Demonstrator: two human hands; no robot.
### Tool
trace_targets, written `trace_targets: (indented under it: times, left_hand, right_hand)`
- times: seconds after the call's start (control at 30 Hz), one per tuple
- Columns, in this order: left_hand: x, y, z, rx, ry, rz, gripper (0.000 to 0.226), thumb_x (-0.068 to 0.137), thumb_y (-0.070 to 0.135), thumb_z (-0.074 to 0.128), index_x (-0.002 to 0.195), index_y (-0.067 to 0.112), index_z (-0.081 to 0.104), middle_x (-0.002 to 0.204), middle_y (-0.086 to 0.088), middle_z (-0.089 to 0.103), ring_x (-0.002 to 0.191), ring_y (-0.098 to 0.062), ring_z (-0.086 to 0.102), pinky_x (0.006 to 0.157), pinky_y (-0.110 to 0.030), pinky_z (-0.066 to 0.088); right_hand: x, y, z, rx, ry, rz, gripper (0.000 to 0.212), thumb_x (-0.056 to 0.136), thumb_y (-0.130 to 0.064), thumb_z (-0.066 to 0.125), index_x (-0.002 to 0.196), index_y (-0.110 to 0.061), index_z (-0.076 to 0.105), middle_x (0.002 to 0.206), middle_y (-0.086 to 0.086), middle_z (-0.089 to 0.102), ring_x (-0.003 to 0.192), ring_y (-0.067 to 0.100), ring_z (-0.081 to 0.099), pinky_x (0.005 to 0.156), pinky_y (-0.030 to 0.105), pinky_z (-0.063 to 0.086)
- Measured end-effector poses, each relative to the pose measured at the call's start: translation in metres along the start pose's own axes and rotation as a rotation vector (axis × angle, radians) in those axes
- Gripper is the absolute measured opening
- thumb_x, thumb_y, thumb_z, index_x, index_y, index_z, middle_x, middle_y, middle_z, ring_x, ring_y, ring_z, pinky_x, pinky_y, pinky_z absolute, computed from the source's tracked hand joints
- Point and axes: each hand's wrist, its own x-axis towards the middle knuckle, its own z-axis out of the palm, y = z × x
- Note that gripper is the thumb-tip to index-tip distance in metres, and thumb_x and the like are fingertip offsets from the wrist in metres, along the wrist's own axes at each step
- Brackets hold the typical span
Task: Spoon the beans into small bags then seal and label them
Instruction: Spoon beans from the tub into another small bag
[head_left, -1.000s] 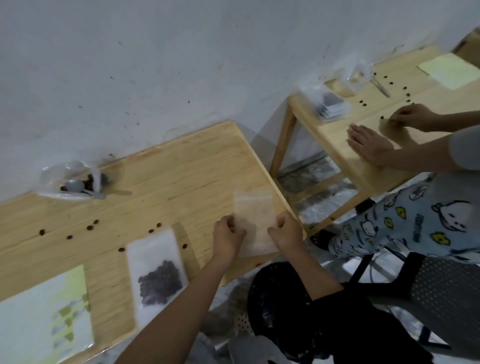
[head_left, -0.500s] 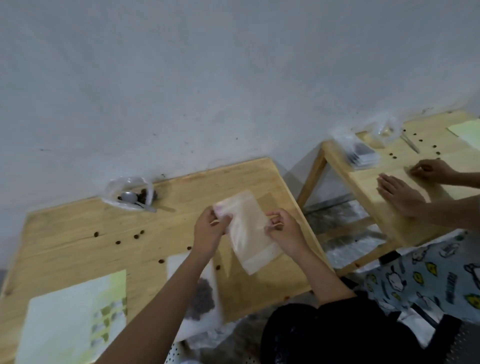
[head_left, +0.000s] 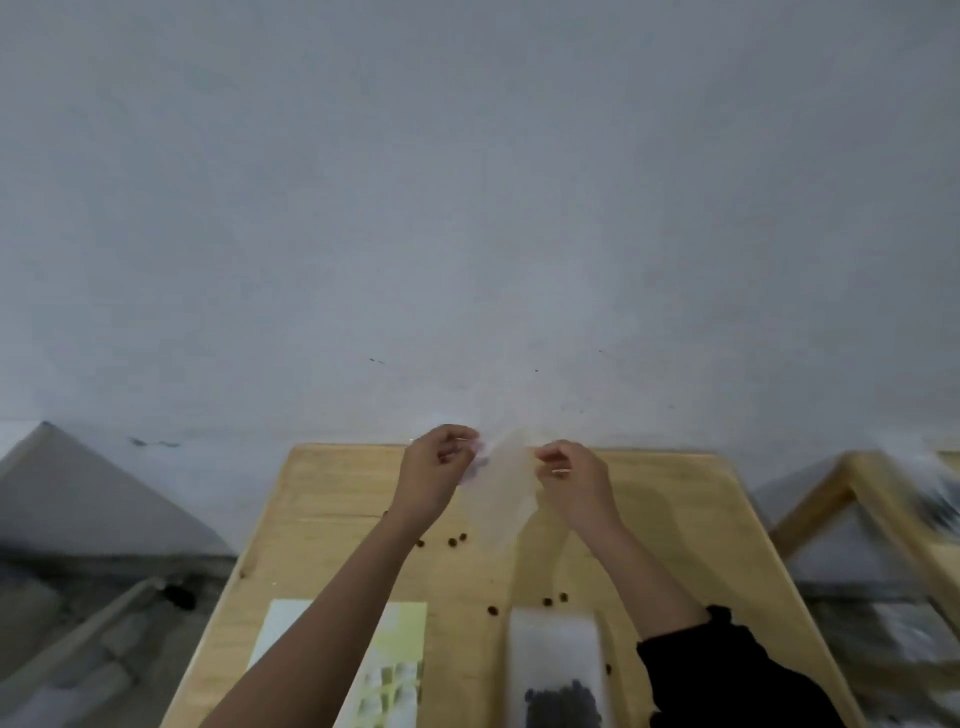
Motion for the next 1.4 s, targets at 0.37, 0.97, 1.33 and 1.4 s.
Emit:
trace_targets:
  times: [0.37, 0.97, 1.33, 1.4]
  left_hand:
    - [0.024, -0.002, -0.033, -0.148, -0.059, 0.097, 0.019, 0.085, 0.002, 0.064, 0.089, 0.020, 0.070, 0.090, -0.003, 0.073, 0.089, -0.015, 0.069, 0.084, -0.027, 0.054]
    - [0.033, 0.002, -0.027, -0.213, -0.139, 0.068, 0.027, 0.078, 0.031, 0.075, 0.102, 0.021, 0.068, 0.103, 0.010, 0.070, 0.101, 0.002, 0.061, 0.084, -0.015, 0.045]
    - [0.033, -0.006, -0.036, -0.282, -0.235, 0.090, 0.039, 0.073, 0.038, 0.075, 0.104, 0.017, 0.069, 0.107, 0.002, 0.070, 0.107, -0.008, 0.062, 0.094, -0.033, 0.049]
    - [0.034, -0.006, -0.036, -0.288, -0.229, 0.088, 0.029, 0.079, 0.029, 0.073, 0.104, 0.015, 0.069, 0.107, 0.002, 0.070, 0.106, -0.009, 0.062, 0.094, -0.034, 0.049]
  right_hand:
    - [0.028, -0.066, 0.048, 0.670, -0.077, 0.312, 0.028, 0.085, -0.021, 0.069, 0.095, 0.004, 0.062, 0.092, 0.016, 0.067, 0.091, 0.027, 0.069, 0.073, 0.028, 0.057]
    - [0.027, -0.076, 0.044, 0.720, -0.098, 0.234, 0.009, 0.086, -0.015, 0.066, 0.089, -0.007, 0.069, 0.073, 0.001, 0.068, 0.079, 0.011, 0.069, 0.079, 0.032, 0.054]
    - [0.020, -0.074, 0.045, 0.758, -0.145, 0.235, 0.019, 0.085, -0.018, 0.066, 0.099, -0.005, 0.066, 0.091, 0.007, 0.070, 0.095, 0.019, 0.068, 0.077, 0.027, 0.055]
    - [0.020, -0.074, 0.045, 0.763, -0.147, 0.235, 0.017, 0.085, -0.017, 0.066, 0.097, -0.005, 0.066, 0.091, 0.007, 0.070, 0.095, 0.020, 0.068, 0.079, 0.029, 0.055]
